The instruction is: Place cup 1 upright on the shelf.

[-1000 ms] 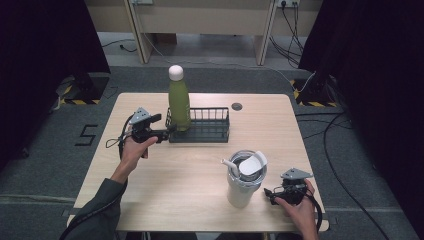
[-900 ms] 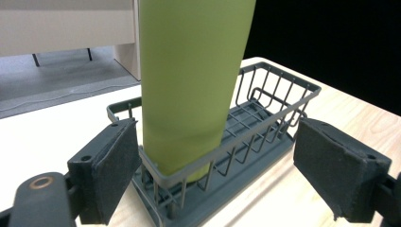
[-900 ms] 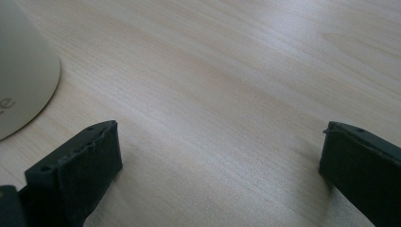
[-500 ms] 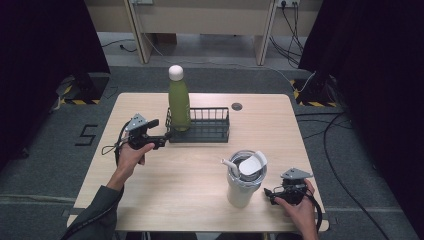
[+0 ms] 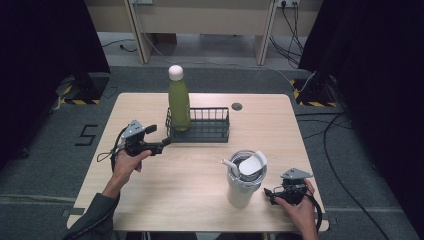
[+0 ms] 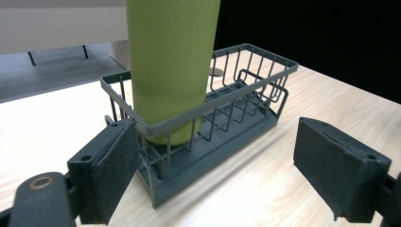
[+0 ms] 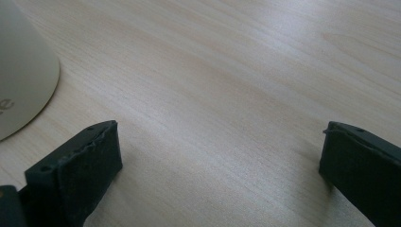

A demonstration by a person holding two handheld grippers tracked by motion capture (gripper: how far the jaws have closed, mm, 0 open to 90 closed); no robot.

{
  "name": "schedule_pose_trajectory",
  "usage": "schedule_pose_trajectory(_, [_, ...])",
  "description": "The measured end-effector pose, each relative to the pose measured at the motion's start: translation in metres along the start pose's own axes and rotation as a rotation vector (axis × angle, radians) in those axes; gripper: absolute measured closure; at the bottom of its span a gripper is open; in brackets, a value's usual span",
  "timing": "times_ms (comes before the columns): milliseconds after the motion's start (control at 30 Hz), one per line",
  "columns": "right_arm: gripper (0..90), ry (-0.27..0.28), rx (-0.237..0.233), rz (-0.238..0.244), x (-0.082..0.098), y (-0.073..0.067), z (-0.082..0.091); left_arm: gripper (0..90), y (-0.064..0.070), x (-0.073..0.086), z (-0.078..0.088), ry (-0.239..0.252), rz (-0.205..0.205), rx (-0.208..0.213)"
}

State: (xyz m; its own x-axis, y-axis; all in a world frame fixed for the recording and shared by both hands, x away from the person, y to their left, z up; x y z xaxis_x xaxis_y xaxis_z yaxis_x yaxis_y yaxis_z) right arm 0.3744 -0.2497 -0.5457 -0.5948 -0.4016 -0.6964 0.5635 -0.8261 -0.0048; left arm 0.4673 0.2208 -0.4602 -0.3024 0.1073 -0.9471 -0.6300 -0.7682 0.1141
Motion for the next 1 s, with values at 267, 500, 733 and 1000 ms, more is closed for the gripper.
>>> schedule_pose_trajectory(267, [0.3,0.000,0.000,0.000,0.000,0.000,0.000,14.7,0.006,0.012,0.008,-0.024,-0.027,0.002])
schedule_pose_trajectory(500, [0.3,0.000,0.000,0.000,0.000,0.000,0.000,14.7,0.007,0.027,0.013,-0.054,-0.034,0.002])
schedule_pose_trajectory(733, [0.3,0.000,0.000,0.000,0.000,0.000,0.000,14.7,0.008,0.044,0.016,-0.090,-0.028,0.001])
schedule_pose_trajectory(1000, [0.3,0.000,0.000,0.000,0.000,0.000,0.000,14.7,0.011,0.061,0.020,-0.131,-0.025,0.003])
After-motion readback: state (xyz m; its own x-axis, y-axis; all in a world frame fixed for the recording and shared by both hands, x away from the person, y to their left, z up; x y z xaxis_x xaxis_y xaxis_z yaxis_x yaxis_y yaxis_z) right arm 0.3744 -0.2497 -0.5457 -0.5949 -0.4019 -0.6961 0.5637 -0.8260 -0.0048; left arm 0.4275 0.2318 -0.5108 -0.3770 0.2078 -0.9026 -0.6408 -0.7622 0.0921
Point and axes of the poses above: each handheld gripper's, and its own axes: z roughly backward along the jaws, x roughly out of its underside, y roughly to its right, the point moved 4 cm from there along -z, roughly forward along the jaws, and after that the axes turned 1 degree about -x, right-handed, at the moved point
